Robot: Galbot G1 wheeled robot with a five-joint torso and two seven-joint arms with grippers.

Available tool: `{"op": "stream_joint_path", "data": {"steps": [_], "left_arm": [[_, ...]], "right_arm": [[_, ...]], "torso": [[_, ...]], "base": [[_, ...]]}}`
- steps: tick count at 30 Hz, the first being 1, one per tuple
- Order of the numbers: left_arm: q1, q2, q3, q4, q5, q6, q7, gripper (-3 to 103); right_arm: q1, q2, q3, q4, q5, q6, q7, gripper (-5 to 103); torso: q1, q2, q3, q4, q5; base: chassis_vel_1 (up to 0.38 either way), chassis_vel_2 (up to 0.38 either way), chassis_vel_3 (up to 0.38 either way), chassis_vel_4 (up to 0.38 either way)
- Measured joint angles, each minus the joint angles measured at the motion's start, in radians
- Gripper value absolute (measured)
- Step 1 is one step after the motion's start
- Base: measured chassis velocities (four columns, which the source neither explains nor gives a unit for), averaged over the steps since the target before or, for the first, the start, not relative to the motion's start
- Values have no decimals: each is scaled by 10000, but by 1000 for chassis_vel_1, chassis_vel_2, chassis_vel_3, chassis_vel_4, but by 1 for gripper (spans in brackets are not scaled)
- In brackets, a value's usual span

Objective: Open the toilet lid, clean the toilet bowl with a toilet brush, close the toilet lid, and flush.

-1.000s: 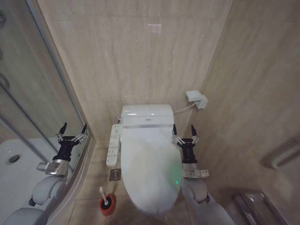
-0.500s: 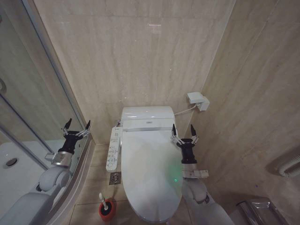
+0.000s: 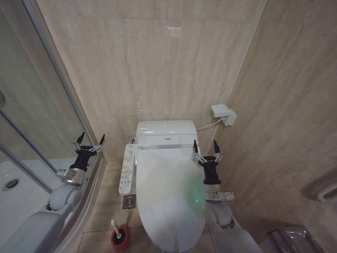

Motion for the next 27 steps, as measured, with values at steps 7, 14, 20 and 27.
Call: {"op": "stream_joint_path", "data": {"steps": [7, 14, 20, 27], "left_arm": [[-668, -89, 546, 839, -38, -189, 356, 100], [-1696, -99, 1019, 2344, -440, -606, 1855, 100], [-2187, -74, 854, 3235, -547, -835, 3521, 100], [-3315, -461, 1172, 5094, -576, -1116, 5817, 81]], "right_arm": [[3, 99, 77, 22, -40, -26, 110, 100], [30, 219, 153, -105, -157, -72, 191, 100], [265, 240, -134, -322, -192, -73, 166, 100], [268, 292, -170, -324, -228, -73, 139, 100]], "torso": [[10, -4, 5, -4, -3], [1, -2, 1, -4, -1], [0, -1, 0, 2, 1], [3, -2, 2, -4, -2]], "base": [[-108, 70, 91, -84], [0, 0, 0, 0], [8, -17, -25, 5], [0, 0, 0, 0]]}}
